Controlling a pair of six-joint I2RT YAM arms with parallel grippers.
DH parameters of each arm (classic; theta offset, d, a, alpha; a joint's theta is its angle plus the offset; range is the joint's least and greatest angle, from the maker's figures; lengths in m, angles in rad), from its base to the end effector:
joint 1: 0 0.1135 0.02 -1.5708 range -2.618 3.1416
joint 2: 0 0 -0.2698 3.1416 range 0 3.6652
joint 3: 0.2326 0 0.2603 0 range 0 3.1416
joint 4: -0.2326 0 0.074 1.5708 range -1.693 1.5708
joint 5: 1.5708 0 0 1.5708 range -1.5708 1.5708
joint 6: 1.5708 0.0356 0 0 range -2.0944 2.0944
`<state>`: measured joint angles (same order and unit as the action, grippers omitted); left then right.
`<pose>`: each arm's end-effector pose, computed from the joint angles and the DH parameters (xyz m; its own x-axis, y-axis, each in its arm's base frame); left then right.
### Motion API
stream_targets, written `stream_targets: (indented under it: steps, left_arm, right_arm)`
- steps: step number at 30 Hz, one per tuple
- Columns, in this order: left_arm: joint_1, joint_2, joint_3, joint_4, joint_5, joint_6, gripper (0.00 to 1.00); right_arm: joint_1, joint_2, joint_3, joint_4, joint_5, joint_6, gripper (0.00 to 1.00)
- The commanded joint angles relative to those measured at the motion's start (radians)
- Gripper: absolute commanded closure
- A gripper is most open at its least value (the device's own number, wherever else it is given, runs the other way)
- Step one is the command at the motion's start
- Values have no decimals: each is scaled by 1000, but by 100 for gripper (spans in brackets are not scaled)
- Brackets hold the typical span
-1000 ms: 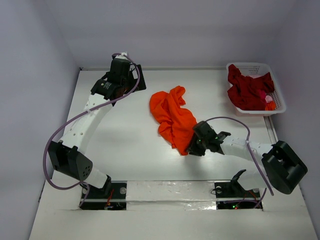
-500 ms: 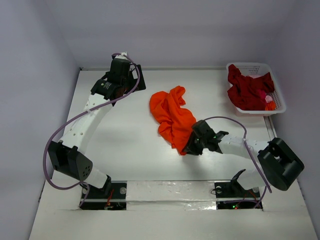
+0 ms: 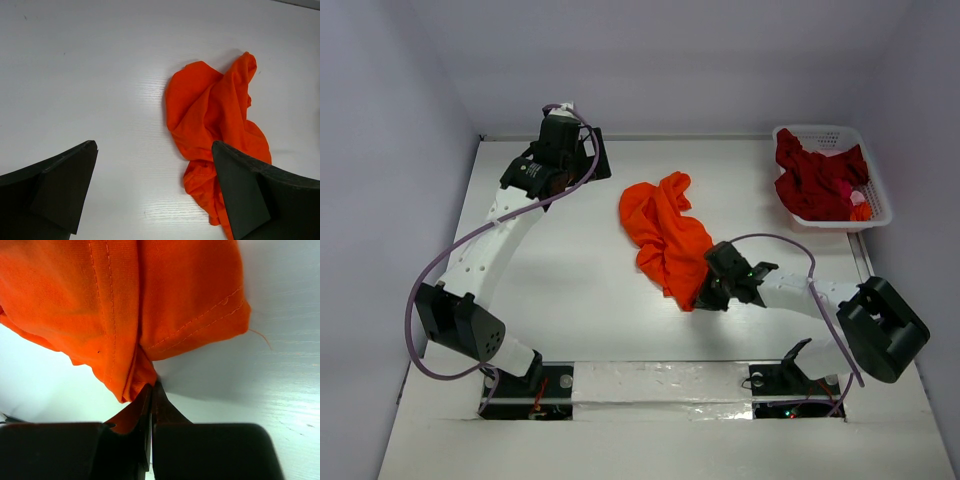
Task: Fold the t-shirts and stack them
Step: Flatten out the tshirt
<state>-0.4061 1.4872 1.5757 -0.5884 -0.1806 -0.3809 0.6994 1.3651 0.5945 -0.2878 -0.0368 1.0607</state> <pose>0.3150 -0.1285 0.4123 -0.4994 -0.1833 -0.8467 0.0626 0.9672 -0.2463 0.1845 0.1569 0.1487 -0.8991 0.3833 -0.2114 0.2612 0.8574 0.4435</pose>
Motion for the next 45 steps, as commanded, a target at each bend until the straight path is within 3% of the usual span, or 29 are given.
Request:
stream_targets:
  steps: [1,7,11,15,21,32,34,41,45]
  left_arm:
    - [-3,-38,40,4,-11,13,1]
    - [-3,-36,41,6,-10,14,1]
    - [-3,-41,41,4,-16,16,1]
    - [-3,-48,43,-5,-14,16,1]
    - [-3,-71,20,-4,0,1,1]
    - [-3,-163,-118,28,1,-27,1]
    - [-3,-179,-138,36,3,-32,1]
    - [-3,-229,-209,67,7,-52,1]
    - [-3,-251,-218,71,6,-56,1]
  right_arm:
    - [-6,-17,33,-43,20,-28,100]
    - [-6,-38,177,-169,53,-136,100]
    - [-6,-54,446,-338,130,-260,100]
    - [-6,5,861,-529,163,-352,100]
    - [-6,187,1304,-698,110,-470,100]
    - [-53,449,1985,-823,81,-597,100]
    - [-70,476,2099,-794,46,-602,100]
    - [-127,367,2056,-466,-104,-671,100]
    - [-161,333,2119,-283,-133,-685,100]
